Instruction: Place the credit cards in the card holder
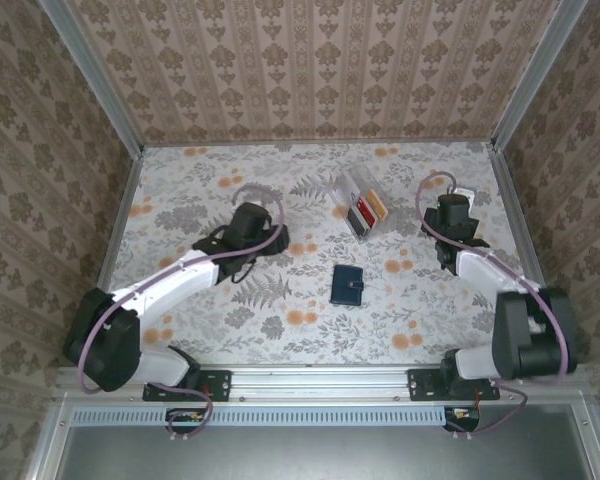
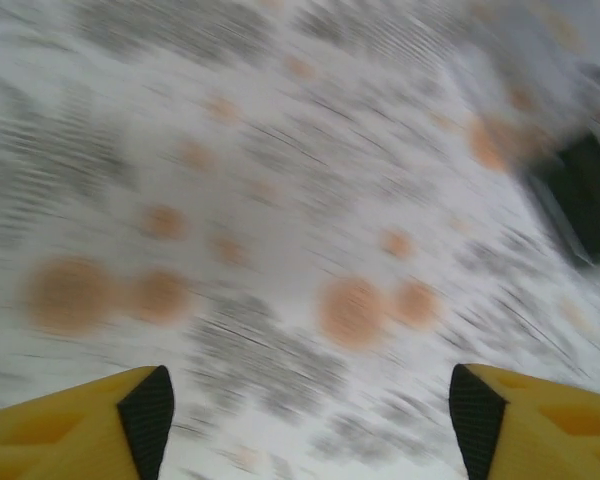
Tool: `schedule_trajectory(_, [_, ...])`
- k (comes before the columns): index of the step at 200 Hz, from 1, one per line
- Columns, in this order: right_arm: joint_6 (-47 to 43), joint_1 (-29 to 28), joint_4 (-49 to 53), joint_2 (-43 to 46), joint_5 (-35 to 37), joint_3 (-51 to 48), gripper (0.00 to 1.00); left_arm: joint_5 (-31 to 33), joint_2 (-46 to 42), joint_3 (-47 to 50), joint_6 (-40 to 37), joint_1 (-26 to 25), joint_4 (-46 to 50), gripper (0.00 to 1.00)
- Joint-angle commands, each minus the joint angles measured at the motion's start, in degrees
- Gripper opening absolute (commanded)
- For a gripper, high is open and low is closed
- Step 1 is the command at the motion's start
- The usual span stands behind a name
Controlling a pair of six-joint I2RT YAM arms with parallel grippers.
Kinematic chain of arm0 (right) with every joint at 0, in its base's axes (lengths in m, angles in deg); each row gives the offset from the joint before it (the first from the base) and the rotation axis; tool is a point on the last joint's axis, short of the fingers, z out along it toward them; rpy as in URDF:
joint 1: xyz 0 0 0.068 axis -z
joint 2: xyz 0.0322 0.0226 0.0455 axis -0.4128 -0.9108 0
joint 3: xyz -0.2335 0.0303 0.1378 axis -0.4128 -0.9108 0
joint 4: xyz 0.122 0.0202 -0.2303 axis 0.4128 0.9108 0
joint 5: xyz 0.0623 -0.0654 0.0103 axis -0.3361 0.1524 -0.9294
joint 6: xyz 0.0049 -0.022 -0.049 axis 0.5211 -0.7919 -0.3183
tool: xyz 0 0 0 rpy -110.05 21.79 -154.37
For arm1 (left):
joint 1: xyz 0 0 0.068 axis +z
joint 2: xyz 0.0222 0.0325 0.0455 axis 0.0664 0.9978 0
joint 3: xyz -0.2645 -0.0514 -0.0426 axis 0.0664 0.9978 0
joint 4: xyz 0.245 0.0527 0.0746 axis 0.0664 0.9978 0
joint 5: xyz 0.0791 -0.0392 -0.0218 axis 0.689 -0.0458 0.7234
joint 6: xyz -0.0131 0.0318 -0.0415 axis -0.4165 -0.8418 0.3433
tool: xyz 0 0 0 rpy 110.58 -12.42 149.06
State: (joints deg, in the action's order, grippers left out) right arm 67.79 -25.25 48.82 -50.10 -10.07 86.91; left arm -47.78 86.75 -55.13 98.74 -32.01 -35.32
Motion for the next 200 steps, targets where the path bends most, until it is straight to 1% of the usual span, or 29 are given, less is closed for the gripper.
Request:
schedule_trajectory(1, [-6.3, -0.4, -19.3, -3.3, -6.1, -5.4, 0.76, 16.4, -1.7, 1.8, -9.1, 4.2, 2.8, 0.78])
schedule_trajectory(17, [-8.2, -0.6, -25.8, -4.3, -8.9, -8.2, 0.76, 22.5, -1.7, 2.5, -11.9, 7.2, 1.2, 0.8])
schedule_trajectory(24, [-8.9, -0.9, -27.2, -3.9, -9.7, -9.2, 0.76, 24.5, -1.6, 3.4, -13.4, 8.5, -1.2, 0.8])
schedule_trajectory(32, [-9.2, -1.0, -31.5, -3.6, -10.6, -11.8, 0.76, 26.7, -1.5, 5.1, -16.1, 9.3, -4.9, 0.81])
schedule_trajectory(37, [-9.0, -1.0, -34.7, -3.7, -10.4, -13.5, 0.78, 27.8, -1.4, 6.0, -17.6, 9.3, -7.3, 0.81])
schedule_trajectory(40, [-8.8, -1.0, -36.4, -4.0, -10.0, -14.5, 0.78, 28.4, -1.4, 6.6, -19.1, 10.9, -8.5, 0.81])
schedule_trajectory(48, [-8.5, -0.9, -42.4, -6.0, -8.9, -16.6, 0.79, 29.6, -1.3, 8.0, -22.4, 11.6, -12.3, 0.81])
schedule_trajectory(51, [-8.7, -1.0, -44.7, -6.7, -8.5, -17.1, 0.82, 30.0, -1.4, 8.2, -23.1, 11.8, -12.9, 0.81])
schedule_trajectory(57, [-8.8, -1.4, -43.2, -6.5, -7.7, -16.8, 0.85, 30.3, -1.4, 8.9, -25.3, 12.3, -15.5, 0.81])
schedule_trajectory(61, [-8.7, -1.6, -40.8, -5.7, -7.3, -16.2, 0.86, 29.8, -1.4, 9.2, -26.6, 12.7, -16.6, 0.81])
schedule_trajectory(63, [-8.7, -1.7, -40.3, -5.6, -7.2, -16.1, 0.9, 29.5, -1.4, 9.4, -27.4, 13.0, -17.5, 0.82])
schedule_trajectory(65, [-8.8, -1.8, -40.5, -5.6, -7.2, -16.1, 0.97, 29.0, -1.4, 9.8, -28.3, 13.2, -18.6, 0.81])
schedule_trajectory(69, [-9.0, -1.8, -42.0, -6.2, -7.2, -16.4, 0.99, 28.5, -1.3, 10.1, -29.5, 13.7, -20.1, 0.82])
schedule_trajectory(81, [-8.8, -1.9, -41.0, -5.9, -7.1, -16.2, 1.0, 27.1, -1.2, 10.7, -31.1, 15.4, -22.7, 0.82])
schedule_trajectory(93, [-9.0, -1.9, -41.6, -6.0, -7.0, -16.3, 1.0, 23.6, -1.2, 11.1, -31.7, 17.8, -23.9, 0.82])
schedule_trajectory(101, [-8.9, -1.9, -41.6, -6.0, -7.1, -16.2, 1.0, 22.6, -1.3, 11.4, -32.0, 19.0, -24.6, 0.82])
schedule_trajectory(111, [-8.9, -1.8, -41.5, -5.9, -7.1, -16.3, 1.0, 20.2, -0.9, 13.4, -34.6, 20.4, -28.9, 0.82])
schedule_trajectory(122, [-9.0, -1.9, -41.7, -6.0, -7.0, -16.3, 0.99, 20.5, 0.0, 15.8, -37.5, 20.8, -32.9, 0.83])
schedule_trajectory(138, [-9.0, -1.9, -41.6, -5.9, -7.0, -16.3, 1.0, 19.1, 0.8, 18.0, -38.1, 21.7, -35.4, 0.83])
schedule_trajectory(148, [-8.9, -1.9, -41.7, -6.0, -7.1, -16.3, 1.0, 16.2, 1.8, 20.7, -39.1, 22.7, -40.9, 0.84])
schedule_trajectory(156, [-8.9, -1.9, -41.7, -6.0, -7.1, -16.3, 1.0, 13.2, 3.0, 23.0, -39.9, 24.0, -48.3, 0.83])
schedule_trajectory(161, [-8.9, -1.9, -41.7, -6.0, -7.1, -16.3, 1.0, 12.7, 3.2, 23.5, -39.9, 24.4, -50.0, 0.84])
schedule_trajectory(171, [-8.9, -1.9, -41.6, -5.9, -7.1, -16.3, 1.0, 8.5, 4.0, 25.0, -41.9, 25.8, -55.7, 0.84])
schedule_trajectory(180, [-9.0, -1.9, -41.7, -6.0, -7.1, -16.3, 1.0, 5.2, 5.1, 24.9, -40.1, 28.0, -55.0, 0.84])
schedule_trajectory(192, [-9.0, -1.9, -41.7, -6.0, -7.1, -16.3, 1.0, 1.2, 8.7, 27.7, -38.5, 30.7, -63.3, 0.84])
schedule_trajectory(196, [-9.0, -1.9, -41.7, -6.0, -7.0, -16.3, 1.0, -0.6, 9.8, 28.6, -37.6, 31.5, -65.0, 0.87])
schedule_trajectory(197, [-9.0, -1.9, -41.6, -6.0, -7.0, -16.3, 1.0, -0.9, 10.1, 28.9, -37.5, 31.8, -65.9, 0.89])
schedule_trajectory(198, [-9.0, -1.9, -41.6, -6.0, -7.0, -16.3, 1.0, -1.0, 10.5, 29.1, -37.4, 31.9, -66.4, 0.94])
schedule_trajectory(200, [-8.9, -1.9, -41.6, -5.9, -7.1, -16.3, 1.0, -1.1, 11.2, 29.5, -37.7, 32.3, -68.8, 0.99])
